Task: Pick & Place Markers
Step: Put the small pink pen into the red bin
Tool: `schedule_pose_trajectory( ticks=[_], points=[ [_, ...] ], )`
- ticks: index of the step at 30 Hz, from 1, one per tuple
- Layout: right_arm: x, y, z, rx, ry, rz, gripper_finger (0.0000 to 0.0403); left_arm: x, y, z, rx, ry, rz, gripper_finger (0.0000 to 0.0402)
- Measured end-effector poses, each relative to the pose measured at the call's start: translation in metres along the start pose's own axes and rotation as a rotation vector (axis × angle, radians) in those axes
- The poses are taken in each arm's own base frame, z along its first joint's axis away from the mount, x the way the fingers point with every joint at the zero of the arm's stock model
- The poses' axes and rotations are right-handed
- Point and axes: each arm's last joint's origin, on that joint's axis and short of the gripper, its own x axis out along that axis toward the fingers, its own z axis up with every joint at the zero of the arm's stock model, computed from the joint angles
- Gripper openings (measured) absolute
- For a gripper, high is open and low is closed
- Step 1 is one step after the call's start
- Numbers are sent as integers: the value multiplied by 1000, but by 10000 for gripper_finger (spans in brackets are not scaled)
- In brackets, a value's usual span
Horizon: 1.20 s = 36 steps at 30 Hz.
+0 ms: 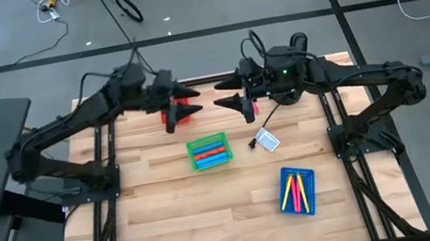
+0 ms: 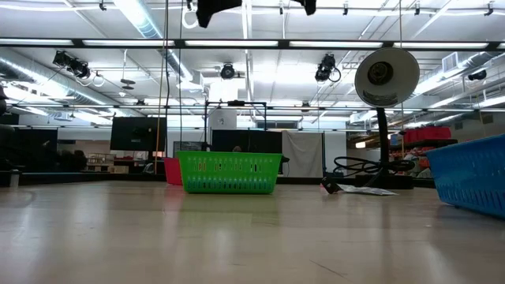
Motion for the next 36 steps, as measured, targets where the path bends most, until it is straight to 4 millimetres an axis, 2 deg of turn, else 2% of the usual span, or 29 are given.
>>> schedule_pose_trajectory(
  ticks=[5, 10, 14, 18, 23, 31, 36],
  points=[
    [3, -8, -8, 83, 35, -198, 252, -18, -8, -17, -10, -128, -1, 234],
    [10, -16, -7, 184, 89, -401, 252, -28, -15, -21, -21, -148, 2, 234],
    [33, -22, -5, 169, 223, -518, 252, -30, -17, -21, -71, -151, -18, 234],
    [56, -36, -5, 219, 327, -640, 252, -32, -19, -20, -104, -149, -37, 234],
    [79, -55, -17, 311, 439, -744, 252, -37, -21, -19, -86, -157, -36, 234],
    [80, -94, -43, 548, 548, -921, 252, -50, -25, -16, -51, -173, -33, 234],
    [84, -114, -59, 565, 642, -984, 247, -51, -26, -17, -61, -159, -36, 234]
  ],
)
